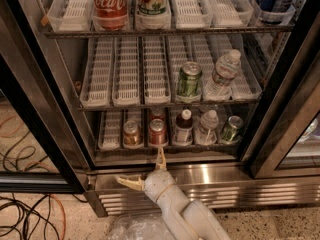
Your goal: Pick orange can from bottom shelf of fridge
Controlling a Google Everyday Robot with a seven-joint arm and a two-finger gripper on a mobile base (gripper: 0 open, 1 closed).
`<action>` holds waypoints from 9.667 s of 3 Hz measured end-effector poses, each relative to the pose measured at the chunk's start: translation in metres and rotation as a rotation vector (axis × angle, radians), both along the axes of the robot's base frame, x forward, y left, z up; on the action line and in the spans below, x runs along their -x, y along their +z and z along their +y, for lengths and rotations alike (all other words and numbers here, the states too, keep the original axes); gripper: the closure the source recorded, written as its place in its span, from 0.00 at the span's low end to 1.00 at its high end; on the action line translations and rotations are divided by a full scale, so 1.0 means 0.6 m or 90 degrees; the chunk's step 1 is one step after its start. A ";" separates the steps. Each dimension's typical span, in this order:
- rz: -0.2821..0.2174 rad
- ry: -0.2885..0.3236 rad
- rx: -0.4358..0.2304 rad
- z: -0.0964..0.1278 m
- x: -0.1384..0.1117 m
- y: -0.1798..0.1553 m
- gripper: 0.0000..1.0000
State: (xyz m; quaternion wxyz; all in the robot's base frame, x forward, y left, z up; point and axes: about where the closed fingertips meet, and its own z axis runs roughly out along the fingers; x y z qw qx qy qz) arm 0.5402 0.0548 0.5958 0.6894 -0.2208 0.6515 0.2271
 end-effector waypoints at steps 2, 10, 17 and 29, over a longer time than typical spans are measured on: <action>0.000 0.000 0.000 0.000 0.000 0.000 0.30; 0.004 -0.007 0.010 0.059 -0.188 0.011 0.28; 0.007 -0.006 0.006 0.064 -0.206 0.009 1.00; 0.093 0.277 -0.019 -0.034 0.108 0.124 1.00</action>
Offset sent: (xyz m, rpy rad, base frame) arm 0.0000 0.0000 0.0000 0.0000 0.0000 0.0000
